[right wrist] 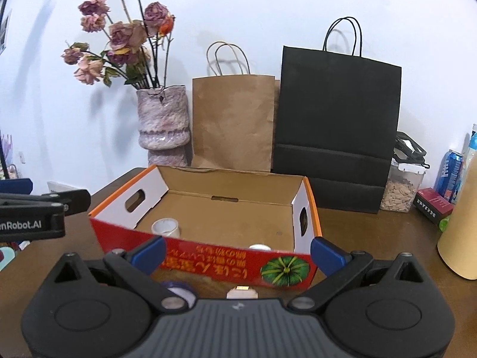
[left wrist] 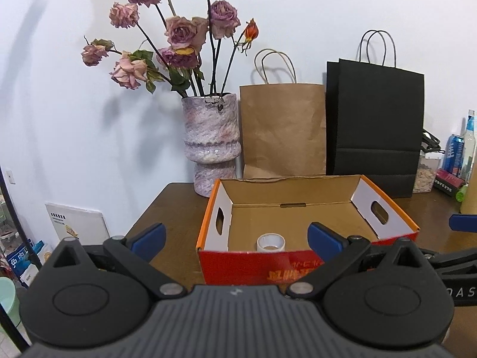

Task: Organize rigid objects
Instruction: 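Withdraw both tools from the box back toward the table items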

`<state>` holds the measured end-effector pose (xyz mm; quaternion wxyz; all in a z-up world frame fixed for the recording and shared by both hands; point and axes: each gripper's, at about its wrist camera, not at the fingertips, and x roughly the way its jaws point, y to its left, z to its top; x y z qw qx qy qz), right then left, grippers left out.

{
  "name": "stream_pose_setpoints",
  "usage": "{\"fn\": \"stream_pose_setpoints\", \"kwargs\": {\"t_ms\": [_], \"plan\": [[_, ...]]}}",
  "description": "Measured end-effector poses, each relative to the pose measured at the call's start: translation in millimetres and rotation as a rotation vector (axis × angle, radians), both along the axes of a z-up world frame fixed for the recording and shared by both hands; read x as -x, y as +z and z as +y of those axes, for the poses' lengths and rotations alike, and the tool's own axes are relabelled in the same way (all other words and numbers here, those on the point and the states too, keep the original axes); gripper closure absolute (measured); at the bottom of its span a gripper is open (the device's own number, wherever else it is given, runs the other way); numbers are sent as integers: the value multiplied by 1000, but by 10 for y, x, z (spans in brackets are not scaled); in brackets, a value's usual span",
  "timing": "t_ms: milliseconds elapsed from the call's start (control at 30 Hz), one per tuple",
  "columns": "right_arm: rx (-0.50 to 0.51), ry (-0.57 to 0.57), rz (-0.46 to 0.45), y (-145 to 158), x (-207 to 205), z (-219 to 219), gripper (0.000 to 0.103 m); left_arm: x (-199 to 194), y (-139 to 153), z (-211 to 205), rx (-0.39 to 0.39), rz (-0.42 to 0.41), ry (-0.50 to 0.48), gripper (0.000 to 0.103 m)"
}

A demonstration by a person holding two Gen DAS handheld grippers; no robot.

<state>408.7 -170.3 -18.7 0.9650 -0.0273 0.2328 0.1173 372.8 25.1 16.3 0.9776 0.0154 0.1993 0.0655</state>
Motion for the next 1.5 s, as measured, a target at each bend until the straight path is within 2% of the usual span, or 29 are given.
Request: {"fn": "stream_pose_setpoints", "kwargs": {"t_ms": [567, 867, 1233, 1500], "plan": [[12, 30, 20, -133, 929, -7, 0, 886, -209, 92, 27, 58, 26, 0], [25, 45, 30, -214, 1303, 3, 0, 1210, -283, 97, 25, 77, 33, 0], [37, 42, 55, -341, 1575, -61, 0, 1485, -480, -20, 20, 127, 18, 0], [37, 23, 85, -502, 1605, -205, 0, 1540, -649, -155, 11, 173, 7, 0]]}}
